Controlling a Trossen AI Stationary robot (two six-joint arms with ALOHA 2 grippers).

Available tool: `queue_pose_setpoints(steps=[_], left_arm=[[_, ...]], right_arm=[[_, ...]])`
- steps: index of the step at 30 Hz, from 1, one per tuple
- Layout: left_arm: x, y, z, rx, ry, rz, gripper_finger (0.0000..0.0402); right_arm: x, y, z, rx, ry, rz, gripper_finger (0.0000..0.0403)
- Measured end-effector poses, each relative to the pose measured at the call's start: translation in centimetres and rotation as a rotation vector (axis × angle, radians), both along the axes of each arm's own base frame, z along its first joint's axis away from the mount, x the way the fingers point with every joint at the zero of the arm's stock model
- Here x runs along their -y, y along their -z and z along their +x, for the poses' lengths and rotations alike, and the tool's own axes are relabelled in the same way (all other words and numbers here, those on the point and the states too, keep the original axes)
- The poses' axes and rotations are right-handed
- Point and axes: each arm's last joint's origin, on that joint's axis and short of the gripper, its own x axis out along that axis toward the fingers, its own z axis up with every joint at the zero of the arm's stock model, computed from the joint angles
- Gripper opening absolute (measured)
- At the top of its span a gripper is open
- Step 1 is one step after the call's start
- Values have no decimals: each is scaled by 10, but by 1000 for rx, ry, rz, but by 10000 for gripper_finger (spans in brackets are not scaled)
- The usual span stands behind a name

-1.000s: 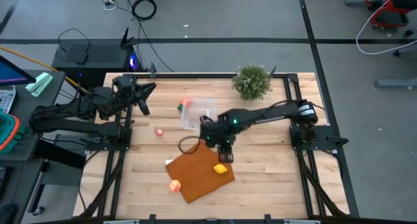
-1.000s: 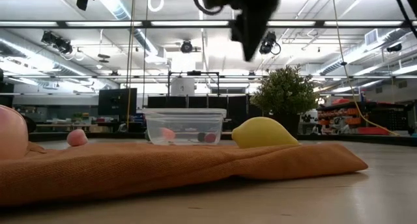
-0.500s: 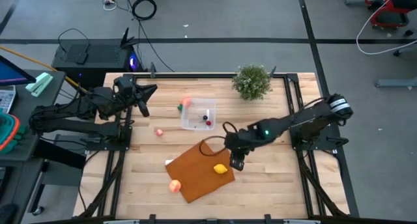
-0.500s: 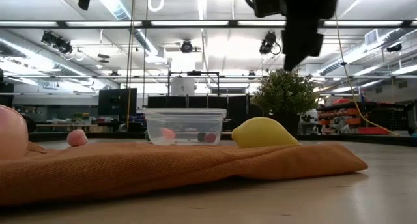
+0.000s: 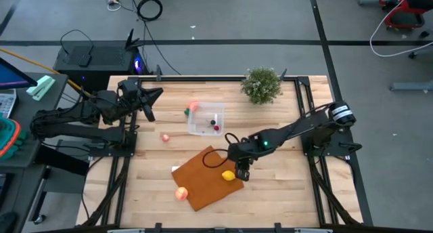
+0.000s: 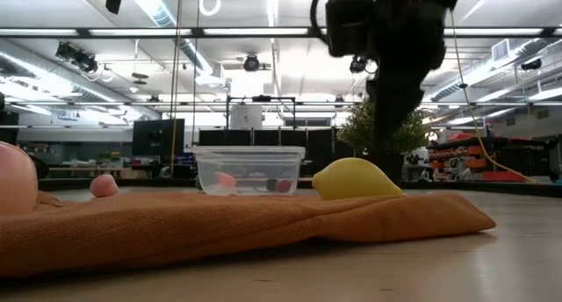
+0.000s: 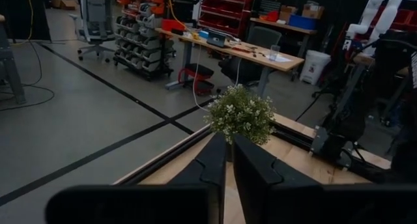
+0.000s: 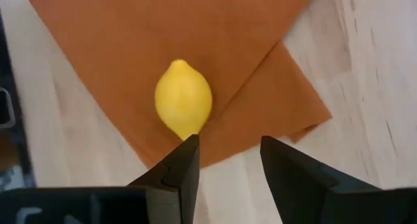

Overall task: Pick and placing Produce into tupperware
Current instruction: Put the yellow lemon into the transparent bin

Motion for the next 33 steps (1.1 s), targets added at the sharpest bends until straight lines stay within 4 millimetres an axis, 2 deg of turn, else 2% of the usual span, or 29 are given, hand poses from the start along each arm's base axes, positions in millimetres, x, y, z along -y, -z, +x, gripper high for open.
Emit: queue_pose_setpoints(steps=[4,16,22,28,33], left_arm=[[0,0,0,0,0,0,28],[0,0,0,-5,0,0,31],[0,1,0,-14,-1,0,30],[0,2,0,-19,0,0,36],[0,2,0,-26,0,0,29]], right_arm=[[2,9,3,-27,-41,-9,152],[1,11,8,6,-77,-19,236],[-4,10,7,17,-113,-28,235],[-17,-3,16,57,-187,-116,226],[-18,5,28,2,-197,-154,229]])
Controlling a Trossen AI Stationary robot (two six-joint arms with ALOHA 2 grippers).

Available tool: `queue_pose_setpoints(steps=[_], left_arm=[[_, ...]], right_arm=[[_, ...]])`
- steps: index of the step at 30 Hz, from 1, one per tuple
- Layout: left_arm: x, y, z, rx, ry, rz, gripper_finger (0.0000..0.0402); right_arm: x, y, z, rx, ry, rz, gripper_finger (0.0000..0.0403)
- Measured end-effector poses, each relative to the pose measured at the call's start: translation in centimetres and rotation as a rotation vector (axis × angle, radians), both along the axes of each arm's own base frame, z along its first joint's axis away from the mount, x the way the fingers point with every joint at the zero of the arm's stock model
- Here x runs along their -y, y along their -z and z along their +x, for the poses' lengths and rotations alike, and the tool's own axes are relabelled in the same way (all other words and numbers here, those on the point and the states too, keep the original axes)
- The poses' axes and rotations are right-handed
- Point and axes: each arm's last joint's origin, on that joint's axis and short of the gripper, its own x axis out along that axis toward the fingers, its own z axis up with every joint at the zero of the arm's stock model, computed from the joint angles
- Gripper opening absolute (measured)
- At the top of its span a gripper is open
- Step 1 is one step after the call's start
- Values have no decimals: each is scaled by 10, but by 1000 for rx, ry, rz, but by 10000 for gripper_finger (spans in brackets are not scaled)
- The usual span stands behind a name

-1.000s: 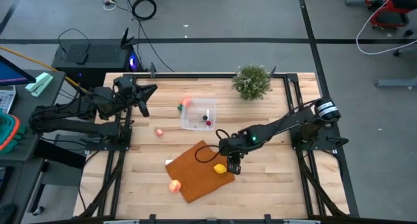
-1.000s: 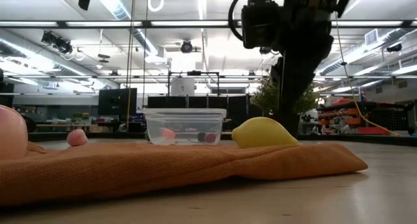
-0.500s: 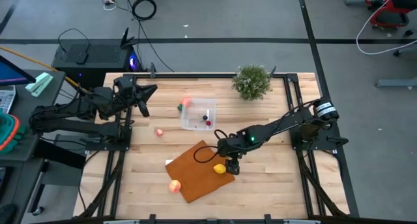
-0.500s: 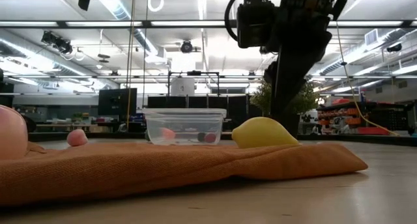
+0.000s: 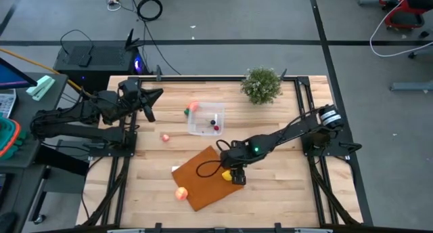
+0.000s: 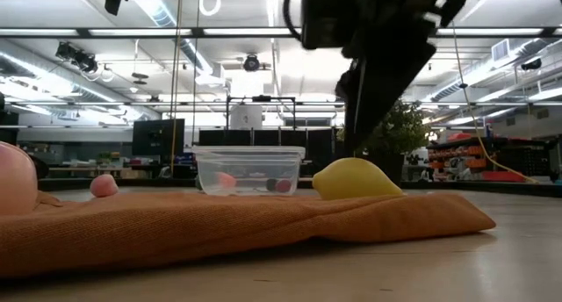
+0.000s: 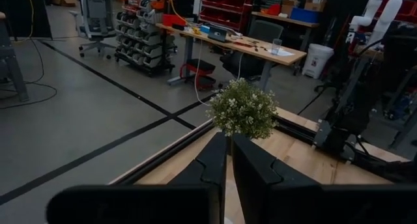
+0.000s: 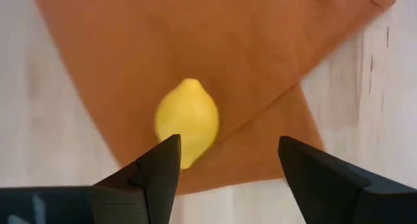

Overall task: Pick and placing Produce into tupperware
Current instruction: Put the yellow lemon into the transparent bin

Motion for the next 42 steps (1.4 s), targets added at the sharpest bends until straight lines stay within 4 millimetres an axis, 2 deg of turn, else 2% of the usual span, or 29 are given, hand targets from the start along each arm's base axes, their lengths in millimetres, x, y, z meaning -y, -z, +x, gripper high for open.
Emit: queue_pose_setpoints(steps=[5,10,19,25,33,42], left_arm=[[0,1,0,-7,1,-1,31],[1,1,0,-15,27,-4,37],[1,2,0,-21,41,-6,32],[1,3,0,-32,42,-5,28],[1,4,0,-40,42,-7,36],[1,4,0,-42,42,-7,25]], right_arm=[[-6,10,15,-66,-50,-20,236],[-12,9,26,-54,-77,4,251],[-25,17,22,-95,-103,6,289],[-27,29,26,-116,-80,5,291],[-26,35,28,-119,-68,-23,270],[-26,32,28,-105,-68,-21,182]])
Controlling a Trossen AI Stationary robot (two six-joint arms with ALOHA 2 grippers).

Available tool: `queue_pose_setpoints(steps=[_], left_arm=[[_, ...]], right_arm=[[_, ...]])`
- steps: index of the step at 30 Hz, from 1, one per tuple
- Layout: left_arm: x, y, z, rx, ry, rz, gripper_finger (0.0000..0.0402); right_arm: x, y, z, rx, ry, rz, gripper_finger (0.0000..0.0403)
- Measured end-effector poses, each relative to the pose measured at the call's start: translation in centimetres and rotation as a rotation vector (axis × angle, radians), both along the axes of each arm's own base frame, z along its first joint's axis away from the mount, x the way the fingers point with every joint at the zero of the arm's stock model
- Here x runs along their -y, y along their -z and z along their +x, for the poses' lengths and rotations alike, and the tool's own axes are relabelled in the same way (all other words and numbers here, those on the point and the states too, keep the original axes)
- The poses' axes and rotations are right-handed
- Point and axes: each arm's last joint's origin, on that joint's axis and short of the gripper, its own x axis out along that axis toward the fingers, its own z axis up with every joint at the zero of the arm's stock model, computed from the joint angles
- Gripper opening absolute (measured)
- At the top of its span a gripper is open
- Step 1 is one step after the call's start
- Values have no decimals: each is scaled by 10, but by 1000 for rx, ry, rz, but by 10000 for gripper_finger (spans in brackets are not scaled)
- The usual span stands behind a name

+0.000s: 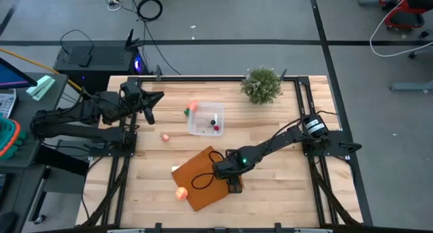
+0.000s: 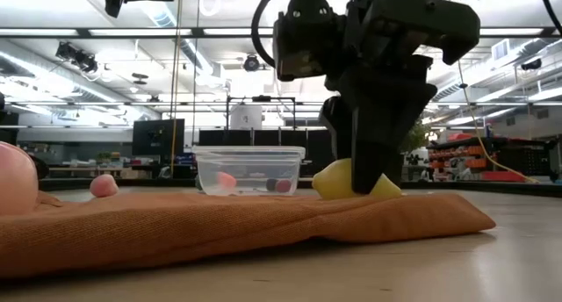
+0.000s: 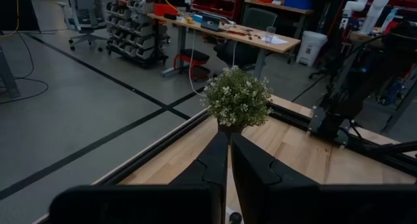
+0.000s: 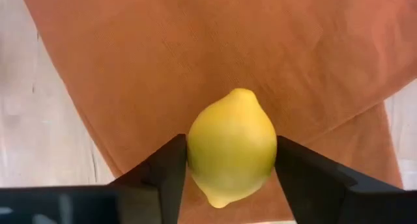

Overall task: Pick and placing Produce into tupperware
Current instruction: Put the yellow lemon into the transparent bin

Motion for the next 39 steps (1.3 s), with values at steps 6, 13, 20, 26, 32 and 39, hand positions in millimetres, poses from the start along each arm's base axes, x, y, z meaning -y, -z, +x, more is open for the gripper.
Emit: queue_pose_setpoints(steps=[6,13,20,26,32,39], left_arm=[[0,0,0,0,0,0,31],[0,0,0,0,0,1,33],[0,0,0,-1,-3,1,24],[0,0,0,-1,-3,1,27],[0,0,0,-1,-4,1,36],[-1,0,0,-3,-29,10,36]], right_arm=[[0,-4,-1,10,-1,3,155],[9,-28,-8,10,6,-1,173],[28,-73,-18,21,6,-14,171],[50,-101,-23,-21,6,-43,173],[80,-116,-10,20,10,-60,172],[130,-123,-3,26,111,-77,173]])
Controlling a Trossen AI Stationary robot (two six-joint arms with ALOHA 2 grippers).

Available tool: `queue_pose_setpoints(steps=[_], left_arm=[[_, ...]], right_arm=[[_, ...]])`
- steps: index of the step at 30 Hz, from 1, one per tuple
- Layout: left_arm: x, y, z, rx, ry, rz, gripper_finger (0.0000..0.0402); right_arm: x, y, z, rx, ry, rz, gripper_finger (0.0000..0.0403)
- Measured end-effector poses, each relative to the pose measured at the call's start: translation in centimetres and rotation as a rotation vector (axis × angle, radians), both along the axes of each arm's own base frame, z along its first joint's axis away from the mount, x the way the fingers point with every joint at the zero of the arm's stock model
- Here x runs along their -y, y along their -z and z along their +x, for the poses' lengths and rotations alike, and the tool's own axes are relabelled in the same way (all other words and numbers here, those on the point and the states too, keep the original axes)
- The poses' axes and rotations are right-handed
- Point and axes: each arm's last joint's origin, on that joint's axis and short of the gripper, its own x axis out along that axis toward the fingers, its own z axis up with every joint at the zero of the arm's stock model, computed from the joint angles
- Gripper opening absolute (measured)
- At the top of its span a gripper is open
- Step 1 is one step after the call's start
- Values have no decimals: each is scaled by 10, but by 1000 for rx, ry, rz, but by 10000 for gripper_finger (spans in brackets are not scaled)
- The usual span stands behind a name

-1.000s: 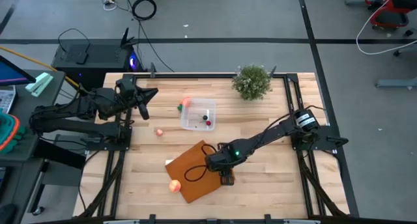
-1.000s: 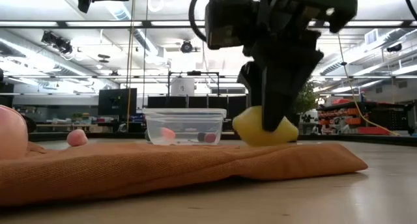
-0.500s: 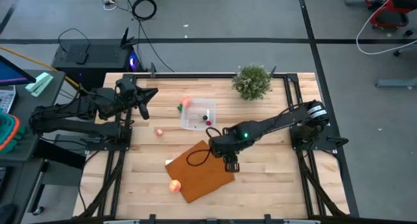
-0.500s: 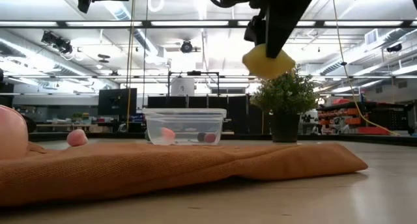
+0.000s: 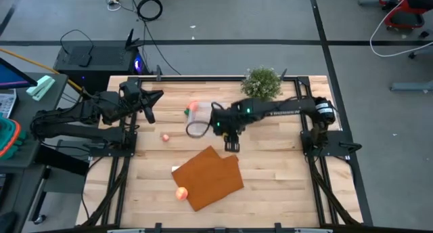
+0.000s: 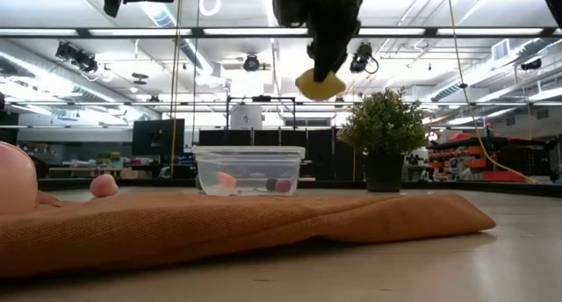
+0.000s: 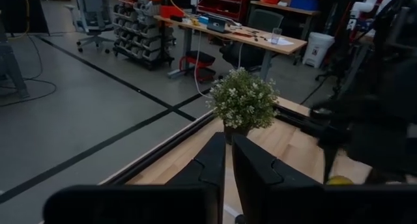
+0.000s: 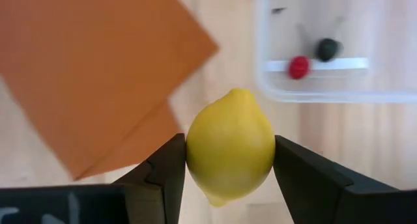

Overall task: Pick and placing Produce into tupperware
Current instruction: Put the yellow lemon into the transparent bin

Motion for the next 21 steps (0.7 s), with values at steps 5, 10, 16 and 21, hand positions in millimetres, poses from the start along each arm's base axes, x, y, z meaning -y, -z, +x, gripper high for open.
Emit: queue_pose_setpoints(steps=[5,10,16,21], left_arm=[[0,0,0,-1,-1,3,41],[0,0,0,-1,-1,3,37],[0,0,0,-2,-1,3,41],[0,0,0,0,-1,-1,38]], right_arm=[[30,0,-2,-5,15,-20,173],[46,3,-1,-16,26,-26,173],[62,13,20,-86,3,-32,174],[81,11,46,-57,-5,-59,174]])
